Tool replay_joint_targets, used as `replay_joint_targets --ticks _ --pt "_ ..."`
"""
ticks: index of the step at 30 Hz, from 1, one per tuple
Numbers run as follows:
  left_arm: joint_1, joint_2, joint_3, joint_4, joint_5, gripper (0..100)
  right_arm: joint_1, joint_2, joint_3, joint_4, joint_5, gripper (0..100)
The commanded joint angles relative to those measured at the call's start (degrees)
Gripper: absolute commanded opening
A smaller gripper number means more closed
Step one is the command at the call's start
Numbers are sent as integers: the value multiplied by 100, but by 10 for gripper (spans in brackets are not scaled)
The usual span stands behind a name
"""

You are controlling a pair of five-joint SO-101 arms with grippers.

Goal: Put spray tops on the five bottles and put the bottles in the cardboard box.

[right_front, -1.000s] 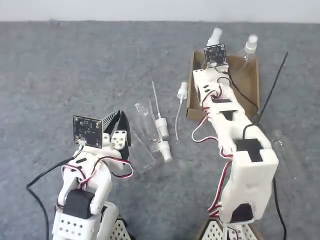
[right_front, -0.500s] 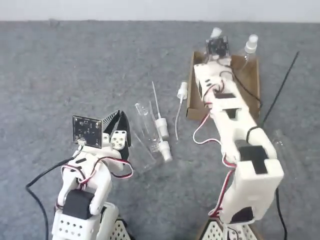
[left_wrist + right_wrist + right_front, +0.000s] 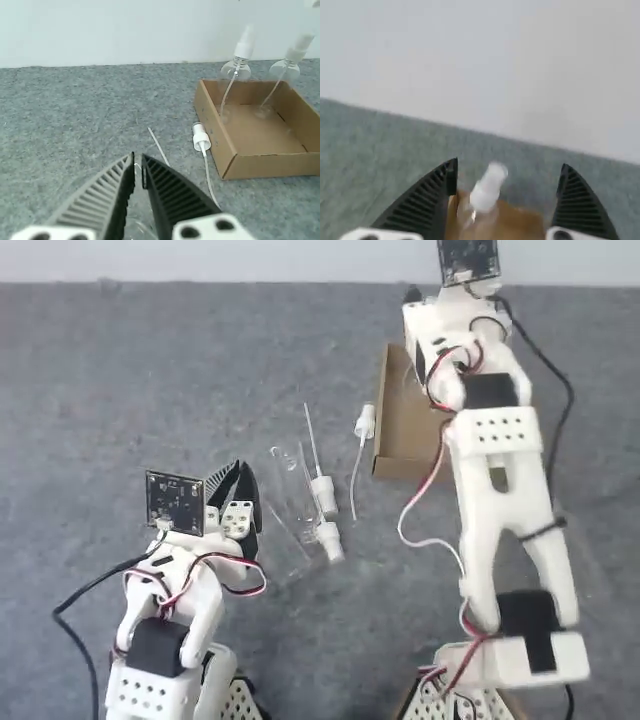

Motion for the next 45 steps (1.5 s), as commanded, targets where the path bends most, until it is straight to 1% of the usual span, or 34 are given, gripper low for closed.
replay_joint_targets --ticks 1,8,11,12,15,18,20,24,26,28,30,32,35,40,45 --pt "-44 -97 -75 -167 0 13 145 -963 -396 1235 9 253" --pt "-44 -97 -84 -167 0 13 611 -1938 -141 3152 9 253" --pt "-44 -62 -92 -149 -18 13 1015 -2255 211 3820 105 256" --pt "-44 -53 -101 -149 -18 12 1191 -2343 352 3969 360 256" --pt "-35 -44 -154 -132 -26 12 1807 -2466 862 4075 1521 256" --pt "-35 -44 -268 -44 -26 12 2387 -2413 1327 4154 2031 255" --pt "0 -35 -409 62 -158 12 2897 -2360 1582 4233 2620 256" --pt "18 281 -752 70 -607 12 3767 -2202 1969 4198 3640 257" --pt "18 844 -1051 53 -677 12 3916 -2044 2171 4189 4026 257" --pt "9 1574 -1437 53 -782 12 3908 -1859 2400 4189 4237 258" --pt "9 2277 -1851 79 -888 12 3837 -1666 2664 3978 4264 258" --pt "9 2892 -2202 114 -949 12 3846 -1490 2919 3521 4264 258" --pt "9 3701 -2712 466 -1073 12 3873 -1226 3226 2993 4281 258" --pt "35 4879 -3618 985 -1310 12 3873 -708 3288 2448 4264 258" --pt "519 6251 -4567 1424 -1574 16 4075 -66 3288 1956 4264 258"
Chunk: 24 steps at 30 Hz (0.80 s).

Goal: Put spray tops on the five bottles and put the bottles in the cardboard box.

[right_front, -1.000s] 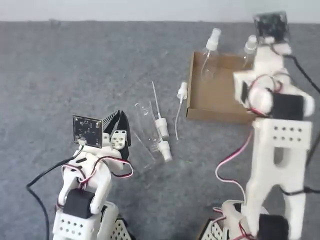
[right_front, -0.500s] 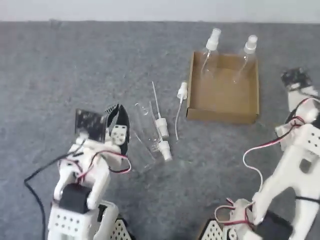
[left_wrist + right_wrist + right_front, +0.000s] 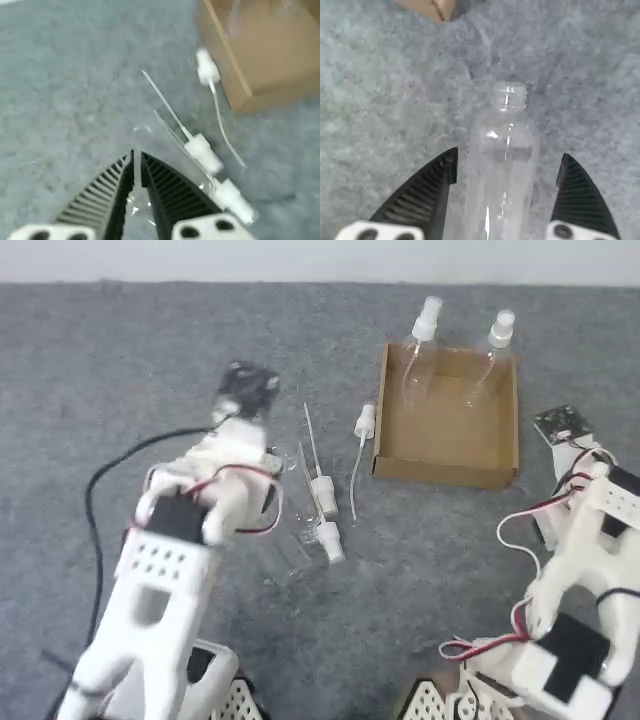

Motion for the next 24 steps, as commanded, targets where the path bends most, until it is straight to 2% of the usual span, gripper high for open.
replay_joint_targets --ticks 1,3,10,19,24 --pt "448 1187 -1068 255 -220 17 224 251 -53 -418 44 258" --pt "633 1688 -1429 132 -220 26 277 462 -53 -549 44 257" --pt "695 3631 -2774 -334 -193 178 303 927 -53 -716 44 246" --pt "563 5697 -4453 -818 -176 174 347 1042 -35 -716 79 18" --pt "589 6567 -5411 -809 -176 179 391 1042 -35 -716 79 23"
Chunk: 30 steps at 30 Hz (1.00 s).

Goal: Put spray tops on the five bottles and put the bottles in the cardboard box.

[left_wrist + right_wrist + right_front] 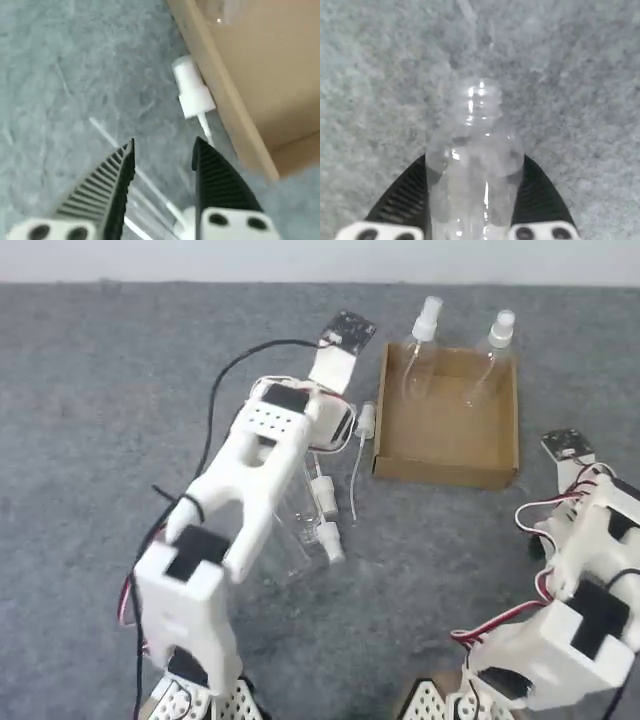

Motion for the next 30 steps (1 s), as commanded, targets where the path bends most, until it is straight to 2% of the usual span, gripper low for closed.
replay_joint_targets --ticks 1,6,17,30 --pt "26 440 -1077 -123 0 182 66 -48 -35 -92 88 24" --pt "26 932 -1543 -114 0 216 48 -48 -35 -92 97 24" --pt "281 1459 -1736 -167 -35 217 40 -40 -26 -92 97 24" --pt "-176 2136 -2615 26 105 213 48 -40 -26 -92 97 24"
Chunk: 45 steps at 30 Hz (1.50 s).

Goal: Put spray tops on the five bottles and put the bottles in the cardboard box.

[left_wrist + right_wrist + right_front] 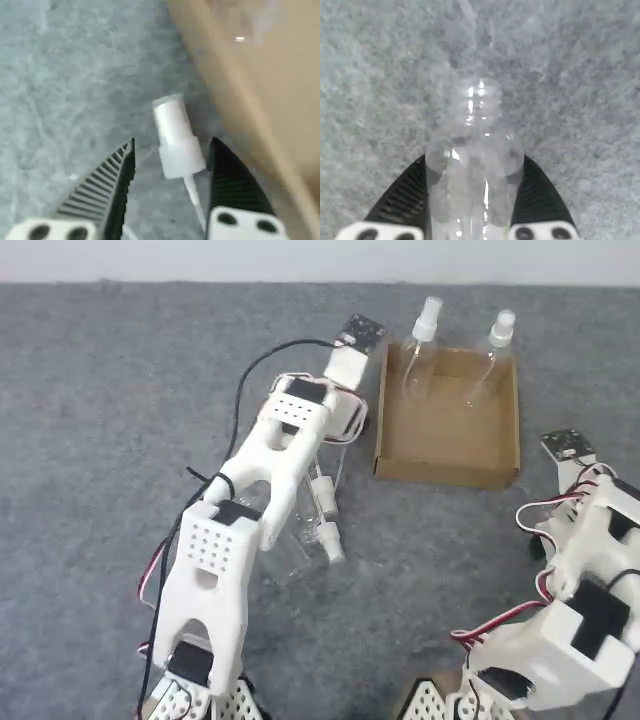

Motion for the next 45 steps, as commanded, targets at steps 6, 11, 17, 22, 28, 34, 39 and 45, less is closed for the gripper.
replay_joint_targets --ticks 6,11,17,22,28,34,39,45 --pt "-114 -149 -1086 334 105 215 31 -40 -26 -92 62 24" --pt "-53 -114 -1200 360 70 214 48 -40 -26 -92 62 24" --pt "-53 510 -1569 404 35 213 40 -40 -26 -92 62 24" --pt "-35 1240 -2404 818 35 200 40 -40 -26 -92 62 24" --pt "-44 1960 -3802 1697 79 83 57 -40 -26 -92 62 24" --pt "-53 2092 -5666 3051 642 10 66 -40 -26 -84 62 25" --pt "-35 1987 -7240 4501 642 10 66 -40 -26 -48 62 58" --pt "-448 730 -6554 4738 624 10 75 -66 -26 -31 53 66"
